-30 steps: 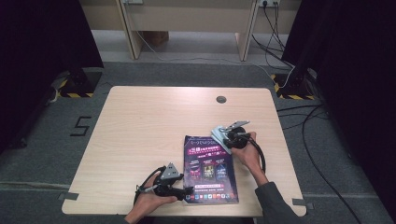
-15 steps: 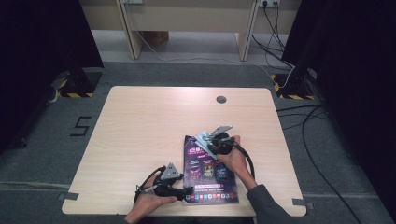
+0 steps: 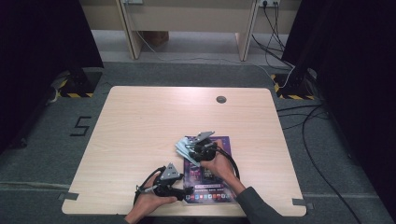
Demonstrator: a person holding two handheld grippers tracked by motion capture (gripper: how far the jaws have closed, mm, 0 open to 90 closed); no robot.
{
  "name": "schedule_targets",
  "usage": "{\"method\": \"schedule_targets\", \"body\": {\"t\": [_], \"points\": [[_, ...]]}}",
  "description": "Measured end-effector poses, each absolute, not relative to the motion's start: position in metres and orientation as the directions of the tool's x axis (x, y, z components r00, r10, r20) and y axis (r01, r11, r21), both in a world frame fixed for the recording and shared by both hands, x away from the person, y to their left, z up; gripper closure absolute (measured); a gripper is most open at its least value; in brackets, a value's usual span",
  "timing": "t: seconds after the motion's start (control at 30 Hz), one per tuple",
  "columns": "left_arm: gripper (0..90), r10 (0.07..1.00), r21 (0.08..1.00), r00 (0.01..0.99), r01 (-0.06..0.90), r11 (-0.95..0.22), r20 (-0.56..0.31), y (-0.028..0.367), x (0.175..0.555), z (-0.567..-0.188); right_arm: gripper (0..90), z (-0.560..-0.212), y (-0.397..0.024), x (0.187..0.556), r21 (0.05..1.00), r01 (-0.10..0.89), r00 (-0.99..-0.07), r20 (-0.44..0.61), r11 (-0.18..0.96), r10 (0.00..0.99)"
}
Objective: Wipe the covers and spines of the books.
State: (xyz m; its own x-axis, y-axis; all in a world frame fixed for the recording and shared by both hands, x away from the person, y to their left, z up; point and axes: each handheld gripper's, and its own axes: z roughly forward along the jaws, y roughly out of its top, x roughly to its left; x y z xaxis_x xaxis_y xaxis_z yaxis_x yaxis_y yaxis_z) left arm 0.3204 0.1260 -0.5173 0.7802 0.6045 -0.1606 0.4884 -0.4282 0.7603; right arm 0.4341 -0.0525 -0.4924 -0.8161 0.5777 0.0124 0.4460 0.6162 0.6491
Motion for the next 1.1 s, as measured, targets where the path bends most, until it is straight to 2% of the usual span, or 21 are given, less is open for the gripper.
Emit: {"method": "schedule_targets", "body": {"t": [0.23, 0.47, 0.67, 0.73, 0.83, 1.1], "points": [[34.6, 0.604, 0.764, 0.781, 0.486, -0.425, -0.161, 0.126, 0.32, -0.518, 76.3, -0.489, -0.073, 0.439, 0.626, 0.467, -0.787, -0.028, 0.625, 0.616], [34.5, 0.604, 0.765, 0.779, 0.488, -0.42, -0.165, 0.126, 0.32, -0.518, 76.3, -0.487, -0.136, 0.445, 0.615, 0.553, -0.686, -0.048, 0.563, 0.726], [34.4, 0.603, 0.765, 0.78, 0.487, -0.422, -0.164, 0.126, 0.321, -0.518, 76.3, -0.488, -0.176, 0.446, 0.629, 0.604, -0.621, -0.013, 0.489, 0.784], [34.4, 0.604, 0.765, 0.78, 0.487, -0.421, -0.163, 0.126, 0.32, -0.518, 76.8, -0.488, -0.178, 0.447, 0.631, 0.616, -0.613, 0.008, 0.472, 0.79], [34.3, 0.604, 0.765, 0.78, 0.486, -0.422, -0.163, 0.126, 0.32, -0.518, 77.8, -0.487, -0.171, 0.444, 0.62, 0.588, -0.626, -0.056, 0.519, 0.778], [34.0, 0.604, 0.765, 0.78, 0.486, -0.422, -0.162, 0.126, 0.321, -0.518, 77.6, -0.488, -0.137, 0.432, 0.627, 0.535, -0.706, -0.036, 0.566, 0.707]]}}
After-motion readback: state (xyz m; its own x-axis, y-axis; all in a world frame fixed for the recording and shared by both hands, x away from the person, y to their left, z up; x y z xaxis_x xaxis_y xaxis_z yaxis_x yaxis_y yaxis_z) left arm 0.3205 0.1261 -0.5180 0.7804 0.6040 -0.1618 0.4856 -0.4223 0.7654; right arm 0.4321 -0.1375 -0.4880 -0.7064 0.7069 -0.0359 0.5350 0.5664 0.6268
